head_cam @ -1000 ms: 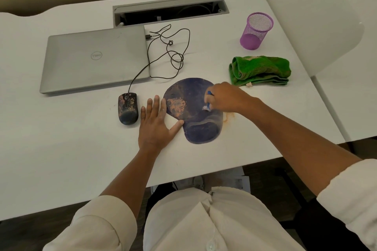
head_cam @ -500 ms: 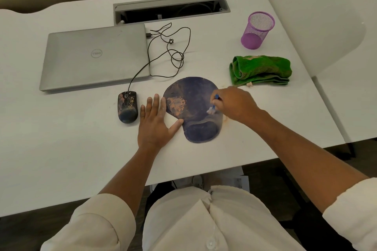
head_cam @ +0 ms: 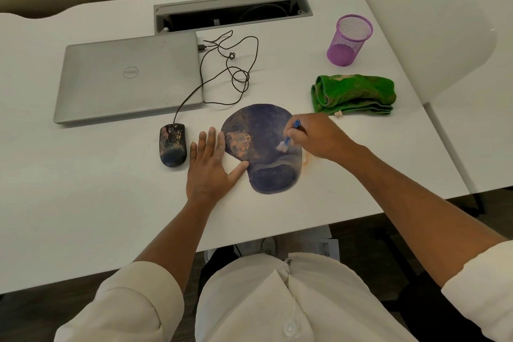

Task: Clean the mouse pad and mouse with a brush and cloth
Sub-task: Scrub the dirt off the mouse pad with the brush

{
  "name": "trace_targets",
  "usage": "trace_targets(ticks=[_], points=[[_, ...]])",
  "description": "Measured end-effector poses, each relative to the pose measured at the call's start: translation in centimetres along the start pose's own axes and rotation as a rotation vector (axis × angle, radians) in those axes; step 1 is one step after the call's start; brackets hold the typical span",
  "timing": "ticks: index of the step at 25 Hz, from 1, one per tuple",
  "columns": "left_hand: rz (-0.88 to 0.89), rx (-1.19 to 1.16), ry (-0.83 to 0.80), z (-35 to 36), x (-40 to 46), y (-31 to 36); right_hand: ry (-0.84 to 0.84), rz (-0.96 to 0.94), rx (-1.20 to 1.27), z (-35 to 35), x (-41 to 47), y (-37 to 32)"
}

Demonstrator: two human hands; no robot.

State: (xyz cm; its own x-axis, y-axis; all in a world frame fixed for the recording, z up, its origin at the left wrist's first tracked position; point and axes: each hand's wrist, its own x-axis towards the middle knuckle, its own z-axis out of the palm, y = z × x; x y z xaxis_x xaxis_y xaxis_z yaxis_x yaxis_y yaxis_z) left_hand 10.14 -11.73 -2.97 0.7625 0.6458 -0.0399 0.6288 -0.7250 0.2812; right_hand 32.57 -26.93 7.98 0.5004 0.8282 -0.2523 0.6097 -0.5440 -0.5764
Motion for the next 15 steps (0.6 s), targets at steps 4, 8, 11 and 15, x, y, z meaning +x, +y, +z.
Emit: trace_targets(ticks=[4, 8, 11, 15], points=[[0.002, -0.005, 0.0, -0.1, 0.1, 0.1, -0.008, 0.044, -0.166, 0.0, 0.5, 1.2], [0.001, 0.001, -0.012, -0.1, 0.0, 0.1, 0.169, 0.005, -0.043, -1.2, 2.7, 1.1], [0.0, -0.009, -0.005, -0.1, 0.0, 0.1, 0.048, 0.066, -0.051, -0.9, 4.0, 0.6], [0.002, -0.008, -0.001, 0.1, 0.0, 0.0, -0.109, 0.137, -0.159, -1.3, 4.8, 0.3]])
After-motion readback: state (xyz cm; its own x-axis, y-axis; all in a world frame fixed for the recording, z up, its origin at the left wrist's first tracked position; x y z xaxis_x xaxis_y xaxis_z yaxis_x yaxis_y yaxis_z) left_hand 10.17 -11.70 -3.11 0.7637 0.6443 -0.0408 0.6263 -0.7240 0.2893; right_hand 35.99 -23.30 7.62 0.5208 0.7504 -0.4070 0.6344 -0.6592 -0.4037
